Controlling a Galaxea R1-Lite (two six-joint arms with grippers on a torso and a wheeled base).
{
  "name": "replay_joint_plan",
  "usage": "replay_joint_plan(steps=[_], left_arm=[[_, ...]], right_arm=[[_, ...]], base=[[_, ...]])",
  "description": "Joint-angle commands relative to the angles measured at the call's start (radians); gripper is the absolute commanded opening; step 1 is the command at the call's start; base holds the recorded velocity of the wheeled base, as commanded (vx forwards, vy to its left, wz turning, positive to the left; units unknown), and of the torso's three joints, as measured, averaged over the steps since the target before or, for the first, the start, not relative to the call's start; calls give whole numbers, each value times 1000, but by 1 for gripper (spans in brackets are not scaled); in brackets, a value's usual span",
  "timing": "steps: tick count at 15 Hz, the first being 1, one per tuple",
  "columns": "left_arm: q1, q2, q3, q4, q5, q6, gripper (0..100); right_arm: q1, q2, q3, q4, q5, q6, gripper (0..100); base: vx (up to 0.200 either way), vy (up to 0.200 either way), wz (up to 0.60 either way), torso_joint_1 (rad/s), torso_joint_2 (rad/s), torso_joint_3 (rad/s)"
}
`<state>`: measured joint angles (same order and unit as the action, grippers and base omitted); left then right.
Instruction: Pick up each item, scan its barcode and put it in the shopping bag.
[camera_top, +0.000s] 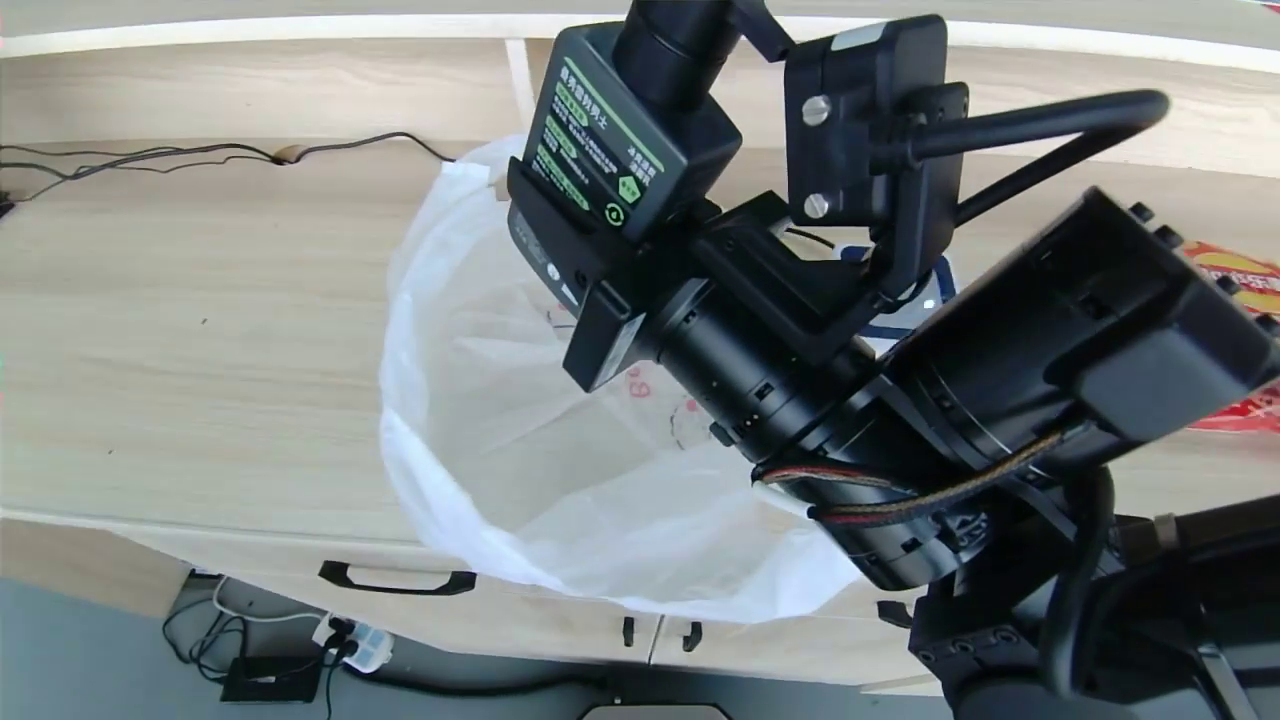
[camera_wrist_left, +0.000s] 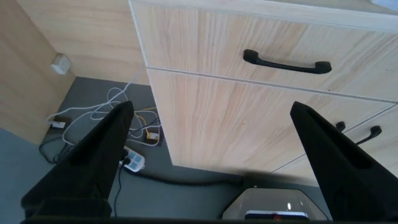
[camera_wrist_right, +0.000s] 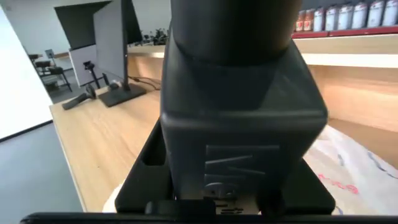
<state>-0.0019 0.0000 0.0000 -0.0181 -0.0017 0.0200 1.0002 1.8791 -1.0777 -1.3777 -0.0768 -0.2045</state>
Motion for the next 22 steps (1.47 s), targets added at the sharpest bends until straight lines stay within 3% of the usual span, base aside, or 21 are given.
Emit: replay_joint_plan(steps=[1, 2, 5, 12, 16, 22], left_arm=[[0, 2, 0, 0, 0, 0, 100], [0, 2, 0, 0, 0, 0, 100], [0, 2, 0, 0, 0, 0, 100], [0, 2, 0, 0, 0, 0, 100], [0, 0, 0, 0, 0, 0, 100], [0, 2, 0, 0, 0, 0, 100]], right_arm=[[-8, 17, 13, -8, -1, 16, 0], [-26, 20, 28, -38, -26, 19, 0], [-45, 17, 81, -187, -236, 80, 0], [14, 51, 99, -193, -475, 231, 0], [21, 169, 102, -193, -489, 267, 0], [14, 238, 211, -193, -566, 375, 0]], base=[[0, 0, 600, 2, 2, 2], [0, 0, 0, 0, 0, 0], [0, 0, 0, 0, 0, 0], [0, 0, 0, 0, 0, 0], [0, 0, 0, 0, 0, 0], [0, 0, 0, 0, 0, 0]])
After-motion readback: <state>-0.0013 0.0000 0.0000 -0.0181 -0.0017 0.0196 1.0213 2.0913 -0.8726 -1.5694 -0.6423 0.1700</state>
